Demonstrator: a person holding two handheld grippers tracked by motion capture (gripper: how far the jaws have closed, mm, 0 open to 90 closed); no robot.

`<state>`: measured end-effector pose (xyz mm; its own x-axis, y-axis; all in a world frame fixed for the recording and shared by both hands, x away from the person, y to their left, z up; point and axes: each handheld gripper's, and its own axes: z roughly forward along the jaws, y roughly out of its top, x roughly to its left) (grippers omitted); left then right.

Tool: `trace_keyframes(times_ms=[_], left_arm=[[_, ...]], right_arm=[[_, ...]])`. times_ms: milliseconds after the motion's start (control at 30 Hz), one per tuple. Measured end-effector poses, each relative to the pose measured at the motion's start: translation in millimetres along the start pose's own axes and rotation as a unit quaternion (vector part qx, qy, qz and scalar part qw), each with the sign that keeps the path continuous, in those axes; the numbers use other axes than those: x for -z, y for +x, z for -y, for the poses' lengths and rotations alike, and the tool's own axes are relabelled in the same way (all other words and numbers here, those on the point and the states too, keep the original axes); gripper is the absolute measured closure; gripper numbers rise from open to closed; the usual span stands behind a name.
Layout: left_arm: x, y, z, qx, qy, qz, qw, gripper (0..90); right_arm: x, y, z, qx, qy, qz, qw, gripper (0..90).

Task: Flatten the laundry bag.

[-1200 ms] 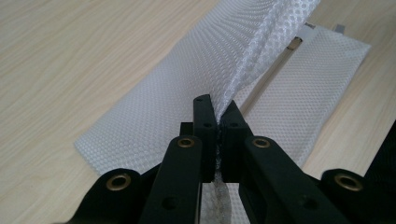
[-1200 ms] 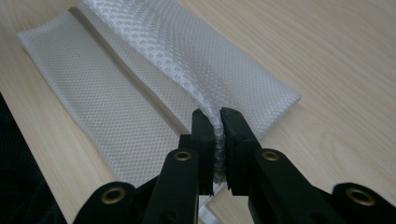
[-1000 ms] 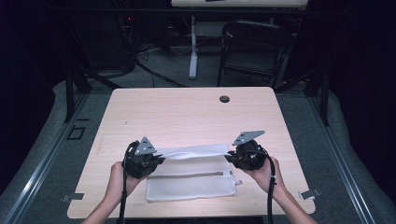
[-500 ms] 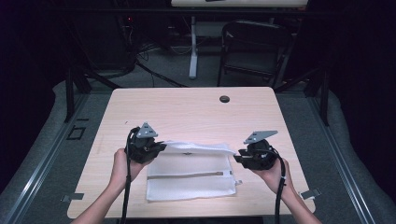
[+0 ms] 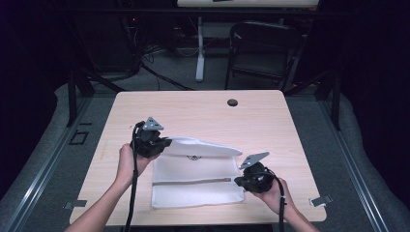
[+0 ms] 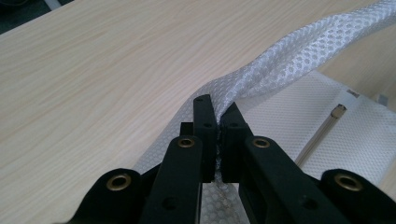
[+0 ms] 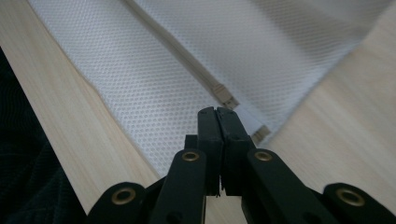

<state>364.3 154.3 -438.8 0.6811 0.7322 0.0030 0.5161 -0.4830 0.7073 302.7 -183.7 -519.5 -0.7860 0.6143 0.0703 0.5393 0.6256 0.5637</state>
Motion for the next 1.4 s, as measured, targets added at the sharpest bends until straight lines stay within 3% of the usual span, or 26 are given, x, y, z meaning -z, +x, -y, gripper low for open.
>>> trace_keyframes(times_ms=[133, 367, 667, 833, 1100, 1400], left_arm=[[-3.7, 2.7, -6.5, 0.001, -0.003, -0.006, 1.0, 88.6], [-12.2, 8.9, -16.7, 0.004, -0.005, -0.016, 0.9999, 88.6], [-19.1, 15.0, -33.1, 0.003, -0.006, -0.031, 0.9995, 88.6], [-27.0, 23.6, -40.8, 0.013, -0.003, -0.042, 0.999, 88.6], [-48.0, 38.4, -45.1, 0.027, 0.002, -0.065, 0.9975, 88.6], [-74.8, 56.1, -44.0, 0.046, 0.015, -0.089, 0.9948, 88.5]], right_arm=[[-29.3, 8.3, -4.9, 0.025, 0.037, -0.007, 0.999, 90.0], [-42.3, 10.8, -1.5, 0.039, 0.083, -0.003, 0.9957, 90.0], [-43.8, 8.4, 0.2, 0.034, 0.082, -0.014, 0.996, 90.0], [-43.7, 7.2, 1.4, 0.034, 0.078, -0.016, 0.9962, 90.0], [-44.4, 6.4, 1.9, 0.033, 0.072, -0.025, 0.9965, 90.0], [-42.5, 5.2, 1.9, 0.036, 0.085, -0.025, 0.9954, 90.0]])
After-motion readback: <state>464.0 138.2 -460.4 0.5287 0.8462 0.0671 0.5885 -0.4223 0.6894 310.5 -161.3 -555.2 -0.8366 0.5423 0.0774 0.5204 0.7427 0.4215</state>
